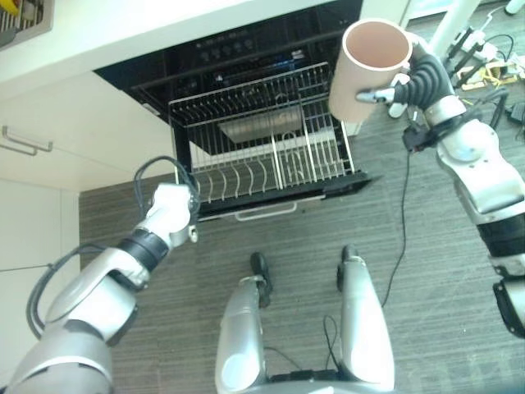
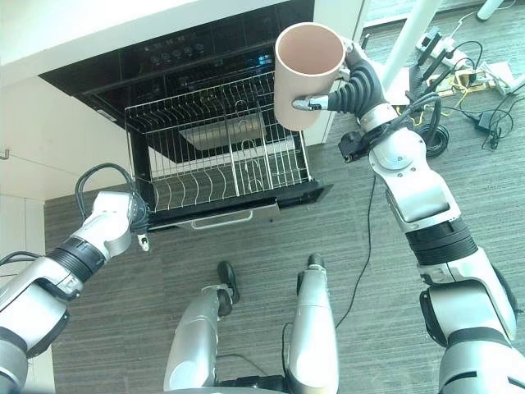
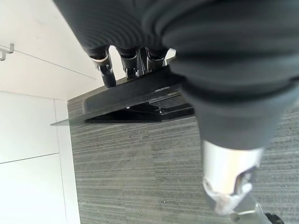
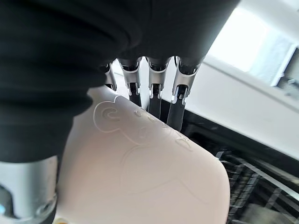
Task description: Place the dishes in the dishwasher.
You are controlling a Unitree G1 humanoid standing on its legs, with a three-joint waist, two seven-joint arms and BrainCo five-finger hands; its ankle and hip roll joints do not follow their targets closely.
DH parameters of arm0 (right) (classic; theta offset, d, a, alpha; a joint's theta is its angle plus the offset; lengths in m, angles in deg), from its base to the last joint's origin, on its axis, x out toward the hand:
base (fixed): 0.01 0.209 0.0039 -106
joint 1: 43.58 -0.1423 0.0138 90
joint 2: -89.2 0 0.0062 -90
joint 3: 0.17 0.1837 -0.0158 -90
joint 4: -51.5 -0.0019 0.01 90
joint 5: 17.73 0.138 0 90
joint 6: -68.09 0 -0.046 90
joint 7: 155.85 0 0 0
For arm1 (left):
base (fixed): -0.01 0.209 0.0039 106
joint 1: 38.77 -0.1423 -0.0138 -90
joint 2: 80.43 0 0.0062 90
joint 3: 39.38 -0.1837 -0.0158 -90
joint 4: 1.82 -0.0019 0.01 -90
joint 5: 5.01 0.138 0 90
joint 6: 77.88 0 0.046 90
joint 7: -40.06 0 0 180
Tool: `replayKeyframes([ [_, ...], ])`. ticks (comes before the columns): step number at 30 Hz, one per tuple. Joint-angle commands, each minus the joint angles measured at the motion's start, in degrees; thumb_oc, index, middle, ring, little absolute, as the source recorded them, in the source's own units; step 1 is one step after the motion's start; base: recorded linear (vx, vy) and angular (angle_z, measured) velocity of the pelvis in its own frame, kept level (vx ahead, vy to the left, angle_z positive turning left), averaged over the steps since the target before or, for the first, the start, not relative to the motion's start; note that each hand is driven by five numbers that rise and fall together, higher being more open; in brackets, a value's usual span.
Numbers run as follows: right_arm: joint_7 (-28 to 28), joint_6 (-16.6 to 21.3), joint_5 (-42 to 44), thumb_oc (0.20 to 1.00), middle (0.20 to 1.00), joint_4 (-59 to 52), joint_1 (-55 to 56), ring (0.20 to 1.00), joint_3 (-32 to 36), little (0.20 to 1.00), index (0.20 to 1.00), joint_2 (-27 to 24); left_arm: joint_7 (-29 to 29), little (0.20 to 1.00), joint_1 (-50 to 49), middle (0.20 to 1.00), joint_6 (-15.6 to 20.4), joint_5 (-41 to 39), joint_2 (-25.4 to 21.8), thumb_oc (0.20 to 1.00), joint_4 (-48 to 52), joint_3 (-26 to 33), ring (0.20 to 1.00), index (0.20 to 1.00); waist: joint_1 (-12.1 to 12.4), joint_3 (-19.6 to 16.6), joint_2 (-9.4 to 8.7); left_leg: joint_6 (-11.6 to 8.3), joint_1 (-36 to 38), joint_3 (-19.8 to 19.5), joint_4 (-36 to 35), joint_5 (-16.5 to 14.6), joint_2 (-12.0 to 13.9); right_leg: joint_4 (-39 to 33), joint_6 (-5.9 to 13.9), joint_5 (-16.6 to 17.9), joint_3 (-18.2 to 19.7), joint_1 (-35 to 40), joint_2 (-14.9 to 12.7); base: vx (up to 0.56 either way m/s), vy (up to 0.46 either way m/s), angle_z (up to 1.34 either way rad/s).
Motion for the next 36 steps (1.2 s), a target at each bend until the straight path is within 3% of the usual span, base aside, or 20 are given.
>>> replayKeyframes([
  [1,-0.7,3.7,-0.3,0.200,0.200,0.8,-1.7,0.200,1.5,0.200,0.200,2.4,9.2,1.000,-12.6,1.000,0.9,-0.7,-1.2,1.000,3.0,-5.8,1.000,1.000,2.6,-3.2,-1.34,-1.45,1.5,-5.3,4.7,-9.9,3.4,-8.5,2.65,2.4,-0.7,1.8,-2.2,-0.04,-0.035,0.06],
  [6,0.2,3.0,-1.3,0.200,0.200,6.2,-2.7,0.200,0.8,0.200,0.200,2.9,7.7,1.000,-13.7,1.000,1.4,-3.9,-2.2,1.000,7.5,-5.4,1.000,1.000,3.9,-2.8,-0.86,-1.20,0.9,-5.7,4.7,-10.0,2.8,-8.5,2.53,2.3,-1.3,1.6,-2.4,-0.02,-0.015,0.05],
  [9,1.4,1.2,2.3,0.200,0.200,12.4,-7.1,0.200,-1.5,0.200,0.200,3.2,6.4,1.000,-15.0,1.000,2.7,-5.2,-2.1,1.000,9.2,-6.3,1.000,1.000,5.2,-2.7,-0.25,-1.27,0.6,-6.0,4.2,-9.7,2.1,-8.8,2.37,2.2,-2.1,1.5,-2.7,-0.04,-0.001,0.06],
  [23,2.8,-2.6,3.4,0.200,0.200,37.8,-20.5,0.200,-10.9,0.200,0.200,6.4,-3.0,1.000,-18.7,1.000,8.4,-6.4,2.2,1.000,2.3,-11.0,1.000,1.000,9.0,-3.2,1.46,-1.12,-0.7,-6.7,5.2,-10.0,0.8,-6.8,1.63,1.1,-3.8,0.2,-3.7,-0.01,0.005,0.04],
  [29,3.0,-2.4,2.5,0.200,0.200,48.5,-22.9,0.200,-12.3,0.200,0.200,7.7,-8.2,1.000,-21.1,1.000,8.2,-5.3,6.5,1.000,-2.8,-12.6,1.000,1.000,9.9,-3.6,2.02,-0.68,-2.1,-6.9,6.2,-9.9,0.2,-5.3,1.21,0.8,-3.9,-1.1,-3.8,0.01,0.014,0.06],
  [36,2.8,-2.6,3.2,0.200,0.200,55.9,-24.4,0.200,-12.8,0.200,0.200,7.8,-11.9,1.000,-23.2,1.000,9.4,-6.1,7.8,1.000,-6.3,-13.3,1.000,1.000,10.4,-4.2,2.90,-0.48,-3.4,-6.7,6.7,-9.8,-0.1,-4.5,0.97,0.7,-3.5,-2.6,-3.7,0.02,0.012,0.00],
])
